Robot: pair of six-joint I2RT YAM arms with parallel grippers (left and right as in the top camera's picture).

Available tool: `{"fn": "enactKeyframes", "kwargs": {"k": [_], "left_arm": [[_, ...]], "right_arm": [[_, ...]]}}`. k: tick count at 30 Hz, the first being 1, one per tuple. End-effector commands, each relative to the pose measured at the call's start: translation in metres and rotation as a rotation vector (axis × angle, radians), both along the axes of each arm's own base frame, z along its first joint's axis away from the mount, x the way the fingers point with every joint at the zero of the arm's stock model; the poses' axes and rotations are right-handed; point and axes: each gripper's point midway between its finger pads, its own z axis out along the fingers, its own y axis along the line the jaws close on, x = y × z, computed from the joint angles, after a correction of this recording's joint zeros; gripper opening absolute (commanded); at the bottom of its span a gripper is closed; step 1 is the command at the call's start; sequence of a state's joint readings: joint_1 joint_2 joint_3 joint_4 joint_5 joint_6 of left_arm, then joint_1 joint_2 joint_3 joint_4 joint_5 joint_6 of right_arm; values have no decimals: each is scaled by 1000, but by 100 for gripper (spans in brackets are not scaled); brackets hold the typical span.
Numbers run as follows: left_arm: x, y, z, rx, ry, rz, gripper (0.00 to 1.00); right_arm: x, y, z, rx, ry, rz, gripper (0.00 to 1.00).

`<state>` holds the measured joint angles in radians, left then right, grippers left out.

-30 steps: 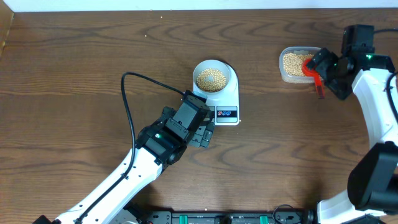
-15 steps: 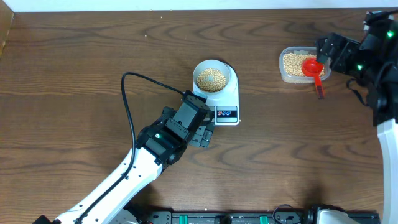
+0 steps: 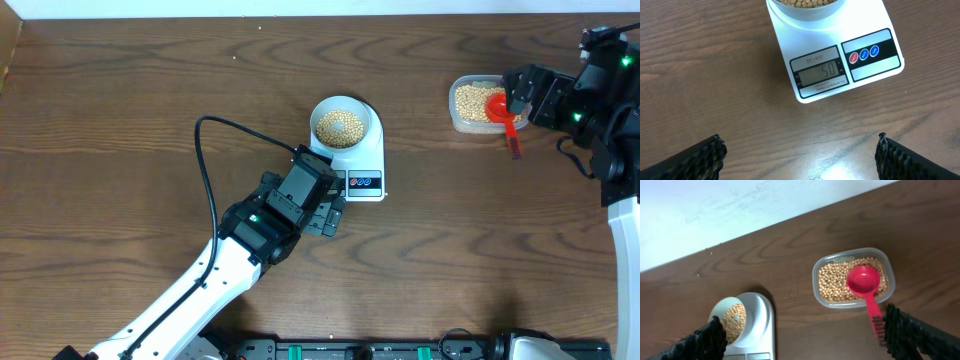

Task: Scoop item into bowl and weigh 50g on scale
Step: 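Open the right gripper to release the scoop in the tub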

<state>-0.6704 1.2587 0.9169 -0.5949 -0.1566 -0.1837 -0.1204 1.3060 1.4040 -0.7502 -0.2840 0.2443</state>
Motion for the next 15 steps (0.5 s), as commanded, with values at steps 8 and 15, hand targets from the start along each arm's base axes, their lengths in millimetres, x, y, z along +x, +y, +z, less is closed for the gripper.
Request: {"fn": "enactKeyframes", "kwargs": {"k": [8,15], "left_arm": [[1,1,1,1,-6,9,98],[1,1,1,1,-6,9,98]], "right_arm": [[-27,4,48,-219,-187,137,99],[-56,8,44,-222,-219,132,99]]}}
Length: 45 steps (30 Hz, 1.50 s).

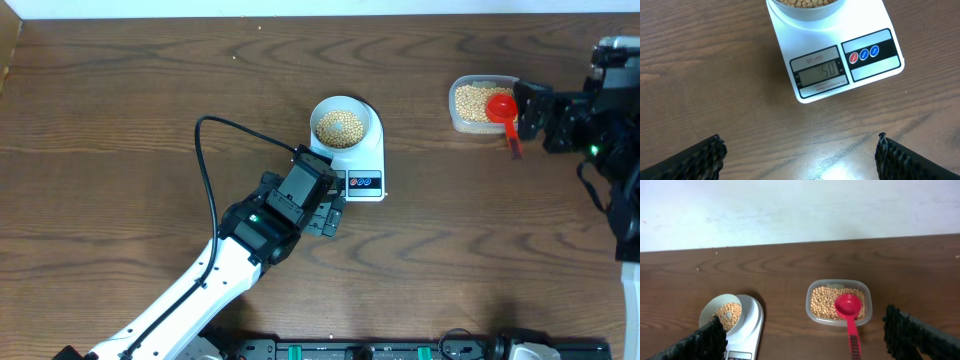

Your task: Scoop item into bowl and weigh 50g on scale

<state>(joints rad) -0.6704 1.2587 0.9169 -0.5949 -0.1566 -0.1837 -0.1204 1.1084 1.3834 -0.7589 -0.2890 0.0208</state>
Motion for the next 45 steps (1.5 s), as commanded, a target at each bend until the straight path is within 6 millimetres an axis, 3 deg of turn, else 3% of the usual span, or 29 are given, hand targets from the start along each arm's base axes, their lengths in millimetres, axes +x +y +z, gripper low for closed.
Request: {"fn": "enactKeyframes", "kwargs": {"k": [1,11,21,35,45], "left_arm": [[1,1,1,1,-6,9,98],[1,1,1,1,-6,9,98],[1,1,1,1,-6,9,98],[1,1,1,1,-6,9,98],[1,1,1,1,-6,9,98]], "right_arm": [[-14,2,-14,-19,-28,12,99],[-57,7,-41,-57,-325,10,99],[-92,11,-71,-78,-482,8,99],[-116,-5,-97,-109,-606,-112,99],[-113,-13,-106,-115,-581,-152,99]]}}
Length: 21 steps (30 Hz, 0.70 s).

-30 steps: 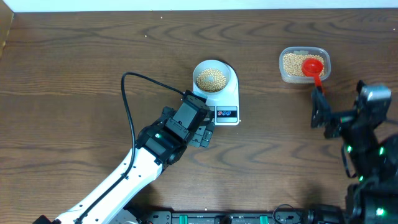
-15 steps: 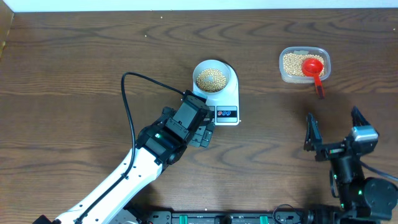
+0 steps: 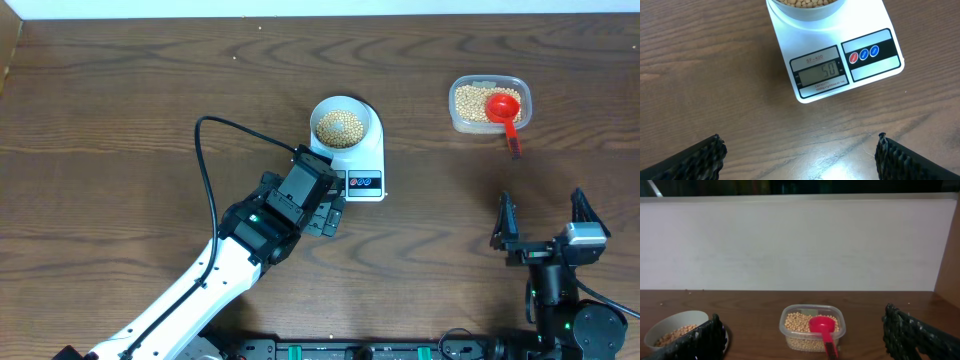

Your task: Scoop item into bowl and weigh 50g on scale

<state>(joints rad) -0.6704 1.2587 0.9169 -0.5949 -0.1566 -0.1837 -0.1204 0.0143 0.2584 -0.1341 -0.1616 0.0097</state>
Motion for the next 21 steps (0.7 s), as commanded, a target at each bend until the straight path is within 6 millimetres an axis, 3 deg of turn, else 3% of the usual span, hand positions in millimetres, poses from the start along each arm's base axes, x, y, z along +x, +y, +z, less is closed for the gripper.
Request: {"fn": "enactKeyframes", "kwargs": {"k": [1,14,21], "left_arm": [[1,1,1,1,-6,9,98],[1,1,1,1,-6,9,98],[1,1,1,1,-6,9,98]], "right_arm": [[3,-7,-10,2,15,-40,99],[21,-12,-57,3,14,-53,99],[23,-13,-72,3,50,-58,99]]}}
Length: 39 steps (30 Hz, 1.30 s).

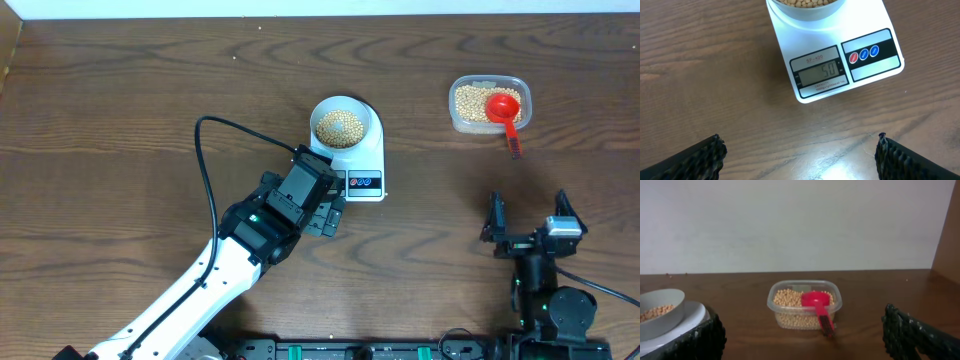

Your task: Scoop item into bowl and weigh 50g on scale

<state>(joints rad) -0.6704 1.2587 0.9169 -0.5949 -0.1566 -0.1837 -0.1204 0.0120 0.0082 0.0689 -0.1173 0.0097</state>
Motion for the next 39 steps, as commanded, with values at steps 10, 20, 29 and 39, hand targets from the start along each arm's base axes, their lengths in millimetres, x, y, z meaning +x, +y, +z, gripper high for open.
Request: {"fn": "enactKeyframes", "kwargs": {"k": [10,20,29,39], "left_arm": [[1,1,1,1,-6,9,98],[1,1,1,1,-6,9,98],[1,1,1,1,-6,9,98],[1,1,1,1,-6,9,98]], "right_arm": [[-1,-10,-34,4,136,-58,99],[-1,-10,-34,5,136,-57,99],[-1,-10,-34,5,136,-57,99],[-1,-10,-34,5,136,-57,99]]}}
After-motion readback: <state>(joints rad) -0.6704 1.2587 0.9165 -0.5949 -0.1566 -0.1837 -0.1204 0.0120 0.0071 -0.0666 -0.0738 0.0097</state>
